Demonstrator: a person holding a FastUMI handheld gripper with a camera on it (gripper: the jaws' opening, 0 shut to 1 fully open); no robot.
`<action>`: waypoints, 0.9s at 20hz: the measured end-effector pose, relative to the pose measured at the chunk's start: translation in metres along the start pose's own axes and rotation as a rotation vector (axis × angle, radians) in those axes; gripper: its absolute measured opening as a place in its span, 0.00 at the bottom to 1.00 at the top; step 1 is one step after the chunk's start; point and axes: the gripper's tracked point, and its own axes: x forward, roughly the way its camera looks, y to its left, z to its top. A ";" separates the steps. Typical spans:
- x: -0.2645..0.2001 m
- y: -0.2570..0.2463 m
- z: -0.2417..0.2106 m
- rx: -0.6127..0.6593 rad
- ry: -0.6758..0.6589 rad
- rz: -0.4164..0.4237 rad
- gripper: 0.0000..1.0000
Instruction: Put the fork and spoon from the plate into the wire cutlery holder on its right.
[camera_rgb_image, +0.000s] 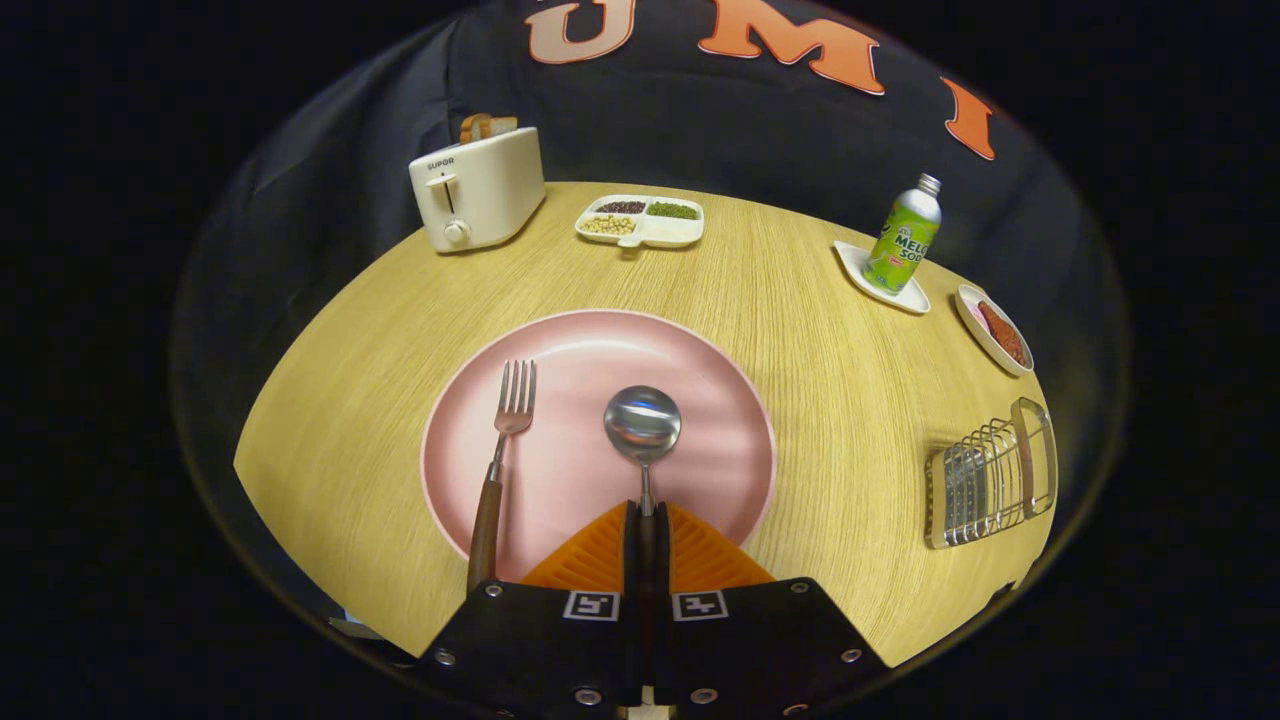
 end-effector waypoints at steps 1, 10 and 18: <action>-0.009 -0.004 0.002 0.009 -0.005 0.007 0.05; -0.095 -0.094 0.031 0.087 0.002 -0.057 0.05; -0.129 -0.192 0.019 -0.001 0.175 -0.142 0.05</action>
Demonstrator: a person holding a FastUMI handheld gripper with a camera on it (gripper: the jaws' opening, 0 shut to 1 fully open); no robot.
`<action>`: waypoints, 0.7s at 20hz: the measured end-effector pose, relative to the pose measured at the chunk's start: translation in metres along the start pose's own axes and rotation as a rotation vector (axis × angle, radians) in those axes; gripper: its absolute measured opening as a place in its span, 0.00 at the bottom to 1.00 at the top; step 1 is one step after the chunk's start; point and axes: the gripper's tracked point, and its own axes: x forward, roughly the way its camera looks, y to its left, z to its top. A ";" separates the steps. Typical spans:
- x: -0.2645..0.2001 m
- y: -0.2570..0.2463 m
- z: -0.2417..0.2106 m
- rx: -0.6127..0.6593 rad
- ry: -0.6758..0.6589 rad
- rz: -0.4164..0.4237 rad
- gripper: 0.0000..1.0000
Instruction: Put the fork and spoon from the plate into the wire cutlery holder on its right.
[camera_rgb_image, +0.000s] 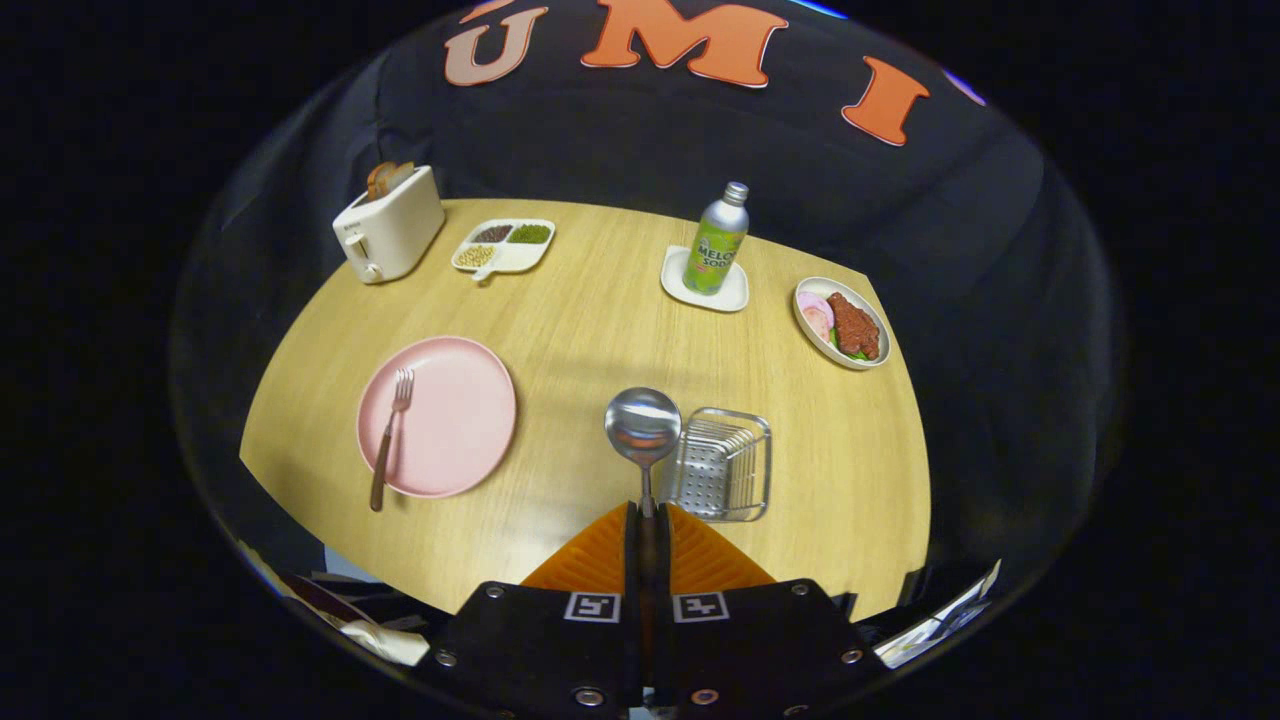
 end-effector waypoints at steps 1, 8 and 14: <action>0.002 -0.007 -0.004 0.008 0.036 0.008 0.05; 0.026 -0.051 -0.015 0.023 0.280 -0.019 0.05; 0.054 -0.054 -0.013 -0.009 0.445 -0.034 0.05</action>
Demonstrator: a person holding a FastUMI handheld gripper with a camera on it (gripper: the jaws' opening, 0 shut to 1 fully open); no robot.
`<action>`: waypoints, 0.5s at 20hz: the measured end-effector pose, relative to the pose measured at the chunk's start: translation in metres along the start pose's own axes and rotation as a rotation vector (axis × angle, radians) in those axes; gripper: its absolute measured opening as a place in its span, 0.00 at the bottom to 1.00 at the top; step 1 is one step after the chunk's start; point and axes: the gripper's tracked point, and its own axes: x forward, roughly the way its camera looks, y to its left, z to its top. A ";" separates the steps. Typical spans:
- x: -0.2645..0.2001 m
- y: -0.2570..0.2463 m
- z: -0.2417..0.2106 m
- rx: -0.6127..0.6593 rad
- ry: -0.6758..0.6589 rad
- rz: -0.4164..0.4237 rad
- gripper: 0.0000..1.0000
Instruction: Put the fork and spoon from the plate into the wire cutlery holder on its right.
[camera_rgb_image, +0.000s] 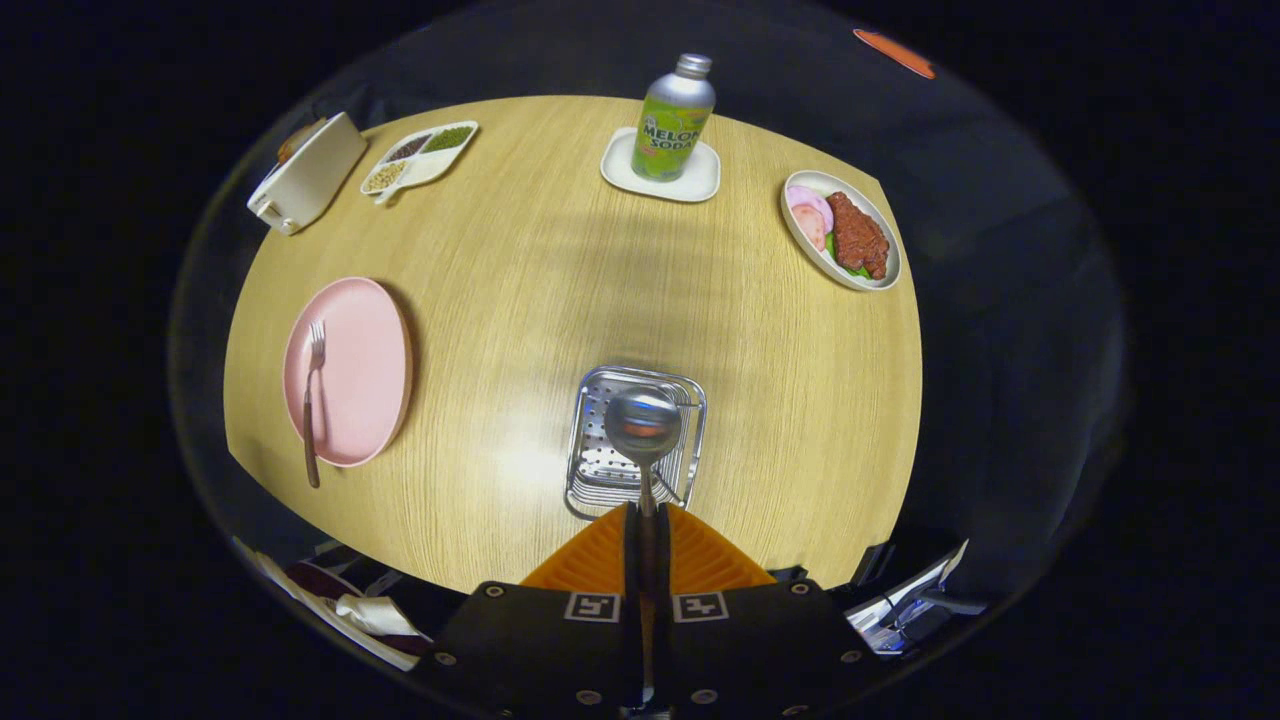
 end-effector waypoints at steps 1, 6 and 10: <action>0.005 0.002 0.000 -0.011 0.024 0.002 0.05; 0.016 0.013 0.005 -0.100 0.081 0.001 0.05; 0.014 0.016 0.017 -0.134 0.036 0.016 0.08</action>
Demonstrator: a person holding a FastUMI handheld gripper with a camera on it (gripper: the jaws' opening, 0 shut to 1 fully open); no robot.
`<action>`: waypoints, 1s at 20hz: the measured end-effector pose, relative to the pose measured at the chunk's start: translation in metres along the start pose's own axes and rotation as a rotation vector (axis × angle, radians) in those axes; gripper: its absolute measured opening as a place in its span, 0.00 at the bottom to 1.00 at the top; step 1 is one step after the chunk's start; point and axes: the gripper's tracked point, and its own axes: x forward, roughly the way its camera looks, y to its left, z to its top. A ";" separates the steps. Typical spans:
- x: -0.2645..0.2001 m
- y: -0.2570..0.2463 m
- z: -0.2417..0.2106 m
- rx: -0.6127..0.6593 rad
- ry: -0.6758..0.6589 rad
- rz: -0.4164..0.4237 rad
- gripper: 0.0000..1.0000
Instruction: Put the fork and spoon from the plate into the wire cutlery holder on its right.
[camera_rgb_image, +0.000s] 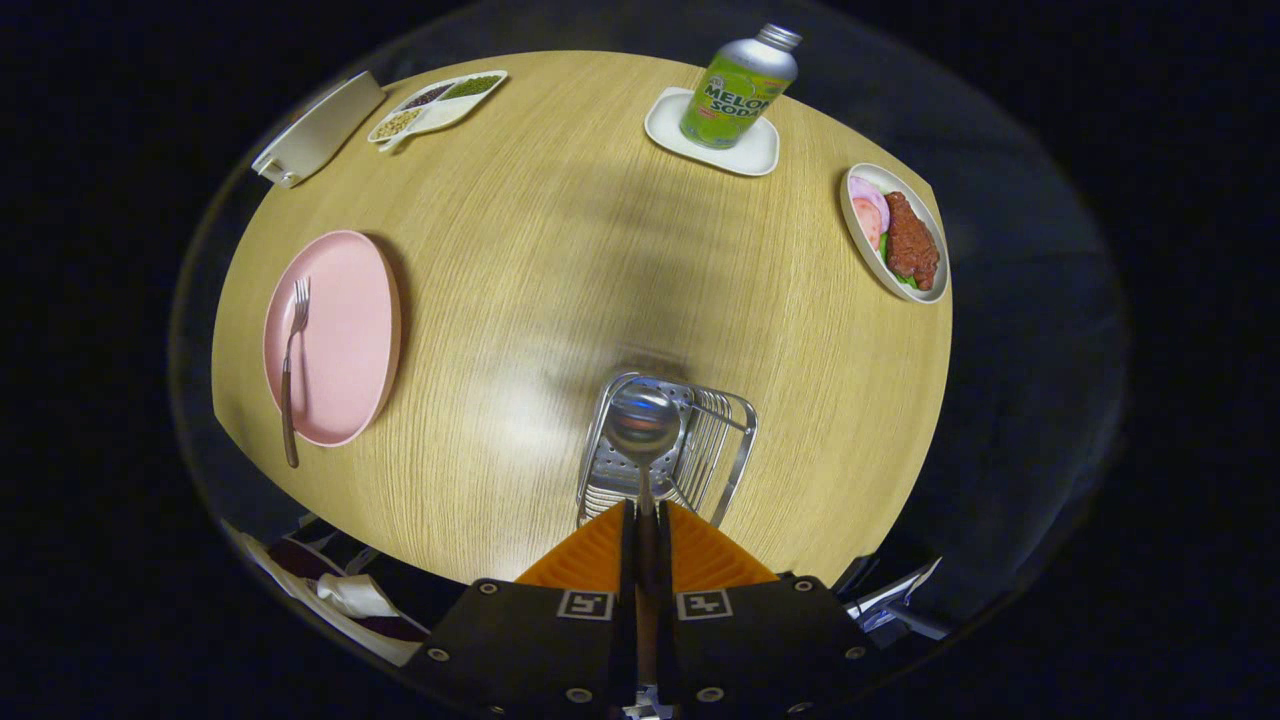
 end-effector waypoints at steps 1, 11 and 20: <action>-0.002 -0.002 0.005 0.004 -0.025 -0.007 0.09; -0.085 0.003 0.056 0.339 -0.544 0.112 0.46; -0.092 0.194 0.088 0.197 -0.905 0.226 0.99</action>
